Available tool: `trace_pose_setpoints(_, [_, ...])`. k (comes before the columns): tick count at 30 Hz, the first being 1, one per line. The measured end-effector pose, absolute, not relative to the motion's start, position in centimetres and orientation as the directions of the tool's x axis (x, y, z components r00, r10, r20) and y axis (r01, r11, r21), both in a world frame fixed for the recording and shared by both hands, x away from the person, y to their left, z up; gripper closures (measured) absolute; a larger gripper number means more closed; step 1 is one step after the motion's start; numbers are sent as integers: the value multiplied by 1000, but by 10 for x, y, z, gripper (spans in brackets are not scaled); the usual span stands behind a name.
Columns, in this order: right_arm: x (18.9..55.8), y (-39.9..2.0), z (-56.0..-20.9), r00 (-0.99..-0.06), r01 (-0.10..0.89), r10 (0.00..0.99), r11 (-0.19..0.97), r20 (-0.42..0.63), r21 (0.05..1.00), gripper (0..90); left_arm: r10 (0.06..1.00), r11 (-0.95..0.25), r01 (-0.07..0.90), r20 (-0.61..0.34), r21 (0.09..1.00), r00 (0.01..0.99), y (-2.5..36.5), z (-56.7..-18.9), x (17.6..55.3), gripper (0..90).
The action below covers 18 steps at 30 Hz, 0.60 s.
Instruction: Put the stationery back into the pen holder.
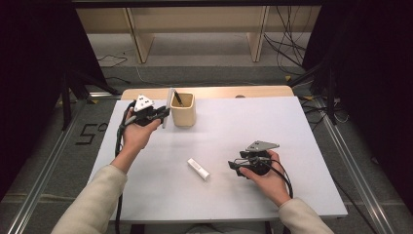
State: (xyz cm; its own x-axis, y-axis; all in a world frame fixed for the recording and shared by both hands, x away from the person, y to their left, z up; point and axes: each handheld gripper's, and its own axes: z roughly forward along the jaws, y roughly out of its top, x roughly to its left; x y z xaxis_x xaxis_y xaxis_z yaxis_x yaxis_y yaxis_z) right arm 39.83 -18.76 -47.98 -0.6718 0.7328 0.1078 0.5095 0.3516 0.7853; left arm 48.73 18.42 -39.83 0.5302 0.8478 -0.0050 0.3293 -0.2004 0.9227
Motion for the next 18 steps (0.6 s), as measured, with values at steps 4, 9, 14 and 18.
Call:
trace_pose_setpoints(4, [399,-188,-480,-672,511,733,351,110,785,362,852,-193,327,-7,925,523,182,-396,495,788])
trace_pose_setpoints(9, [399,-188,-480,-671,512,733,349,112,785,362,856,-196,321,2,926,517,179,-394,502,788])
trace_pose_setpoints(14, [399,-188,-480,-672,511,732,350,111,785,362,859,-186,306,3,934,513,177,-394,510,788])
trace_pose_setpoints(18, [399,-188,-480,-672,512,732,351,111,784,362,860,-175,298,-1,938,510,175,-392,514,788])
